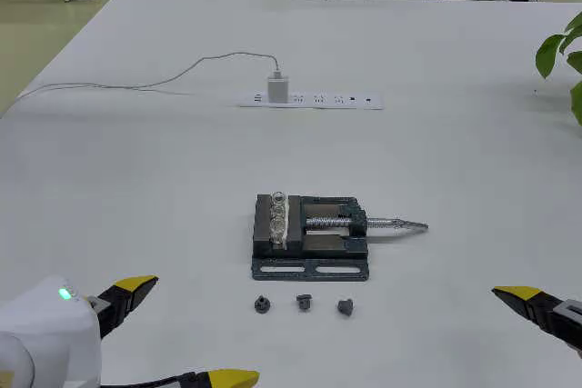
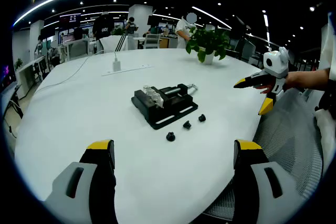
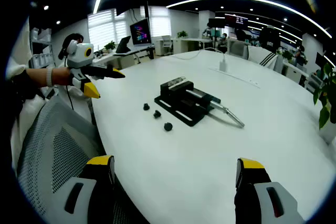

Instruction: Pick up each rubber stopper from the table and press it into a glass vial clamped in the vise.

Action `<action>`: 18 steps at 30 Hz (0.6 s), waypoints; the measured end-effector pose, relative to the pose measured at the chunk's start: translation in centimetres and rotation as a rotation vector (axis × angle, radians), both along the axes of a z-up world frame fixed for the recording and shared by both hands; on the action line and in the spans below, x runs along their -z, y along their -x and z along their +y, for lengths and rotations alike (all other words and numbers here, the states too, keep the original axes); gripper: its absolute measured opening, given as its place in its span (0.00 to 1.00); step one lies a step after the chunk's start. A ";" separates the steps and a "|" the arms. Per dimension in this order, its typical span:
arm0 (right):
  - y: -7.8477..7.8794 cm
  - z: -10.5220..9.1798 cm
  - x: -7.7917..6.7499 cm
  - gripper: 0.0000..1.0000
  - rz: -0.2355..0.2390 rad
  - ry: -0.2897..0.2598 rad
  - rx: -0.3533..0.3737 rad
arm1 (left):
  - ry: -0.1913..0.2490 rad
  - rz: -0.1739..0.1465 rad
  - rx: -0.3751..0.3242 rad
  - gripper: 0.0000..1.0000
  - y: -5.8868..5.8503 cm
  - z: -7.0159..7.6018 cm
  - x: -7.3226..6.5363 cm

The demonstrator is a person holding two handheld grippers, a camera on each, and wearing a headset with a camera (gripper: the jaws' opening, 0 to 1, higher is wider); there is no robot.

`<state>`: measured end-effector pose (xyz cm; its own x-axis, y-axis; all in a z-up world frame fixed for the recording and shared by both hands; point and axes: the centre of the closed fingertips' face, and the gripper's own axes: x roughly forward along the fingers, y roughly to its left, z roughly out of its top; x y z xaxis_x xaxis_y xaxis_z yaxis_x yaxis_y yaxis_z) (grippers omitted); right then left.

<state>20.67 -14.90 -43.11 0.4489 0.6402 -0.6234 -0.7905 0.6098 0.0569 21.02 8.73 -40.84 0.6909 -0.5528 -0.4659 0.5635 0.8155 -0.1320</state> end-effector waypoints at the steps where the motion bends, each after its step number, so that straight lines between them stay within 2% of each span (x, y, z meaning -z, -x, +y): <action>1: 0.0 0.0 0.1 0.95 0.000 0.004 -0.002 | 0.003 0.004 0.000 0.93 0.0 0.0 0.0; 3: 0.0 -0.1 0.1 0.96 -0.001 0.012 -0.005 | 0.012 -0.002 0.004 0.93 -0.1 -0.2 -0.1; 6: -0.1 -0.3 0.2 0.95 -0.002 0.018 -0.006 | -0.002 -0.001 0.019 0.93 0.0 -0.3 0.1; 18: -0.6 -0.1 0.5 0.91 0.000 0.050 -0.044 | -0.002 0.003 0.036 0.92 0.1 -0.8 0.4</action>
